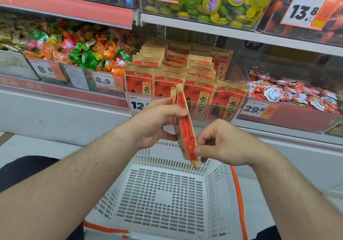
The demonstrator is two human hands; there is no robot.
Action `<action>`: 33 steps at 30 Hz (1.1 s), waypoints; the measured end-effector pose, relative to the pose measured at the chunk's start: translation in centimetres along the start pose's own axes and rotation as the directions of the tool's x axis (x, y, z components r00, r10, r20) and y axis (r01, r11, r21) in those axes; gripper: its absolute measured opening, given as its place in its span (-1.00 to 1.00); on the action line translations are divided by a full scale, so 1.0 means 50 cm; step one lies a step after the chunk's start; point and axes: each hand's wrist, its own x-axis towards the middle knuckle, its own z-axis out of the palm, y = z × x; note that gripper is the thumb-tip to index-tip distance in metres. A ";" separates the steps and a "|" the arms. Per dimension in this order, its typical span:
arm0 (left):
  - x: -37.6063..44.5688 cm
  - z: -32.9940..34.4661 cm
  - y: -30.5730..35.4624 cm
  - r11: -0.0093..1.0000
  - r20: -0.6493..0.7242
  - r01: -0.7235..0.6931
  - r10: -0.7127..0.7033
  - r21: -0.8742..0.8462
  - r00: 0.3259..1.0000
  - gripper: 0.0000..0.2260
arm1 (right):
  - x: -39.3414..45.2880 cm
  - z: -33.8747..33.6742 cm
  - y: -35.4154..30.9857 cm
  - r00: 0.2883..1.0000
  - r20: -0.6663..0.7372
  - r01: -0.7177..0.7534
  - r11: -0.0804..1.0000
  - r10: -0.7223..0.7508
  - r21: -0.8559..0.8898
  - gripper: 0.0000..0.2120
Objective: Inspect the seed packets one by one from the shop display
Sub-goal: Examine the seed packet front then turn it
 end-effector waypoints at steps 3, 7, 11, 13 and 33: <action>-0.004 -0.001 0.001 0.999 0.047 -0.029 0.030 -0.018 0.998 -0.87 | 0.001 -0.001 0.008 0.999 -0.035 0.033 0.998 -0.031 0.061 -0.82; -0.004 -0.005 -0.006 0.993 0.212 -0.036 0.059 -0.112 0.976 -0.43 | 0.008 -0.009 0.036 0.985 -0.171 0.047 0.943 0.010 0.329 -0.54; -0.006 0.009 -0.018 0.979 0.258 -0.049 0.100 -0.197 0.961 -0.49 | 0.016 0.003 0.041 0.979 -0.196 0.043 0.871 0.061 0.489 -0.34; -0.006 0.018 -0.020 0.979 0.206 -0.074 0.113 -0.188 0.972 -0.61 | 0.018 0.008 0.034 0.968 -0.241 0.056 0.866 0.075 0.496 -0.45; 0.112 0.140 0.159 0.918 -0.143 -0.307 0.348 0.251 0.926 -0.77 | -0.022 -0.160 0.002 0.459 -0.848 0.610 0.601 0.264 0.517 -0.89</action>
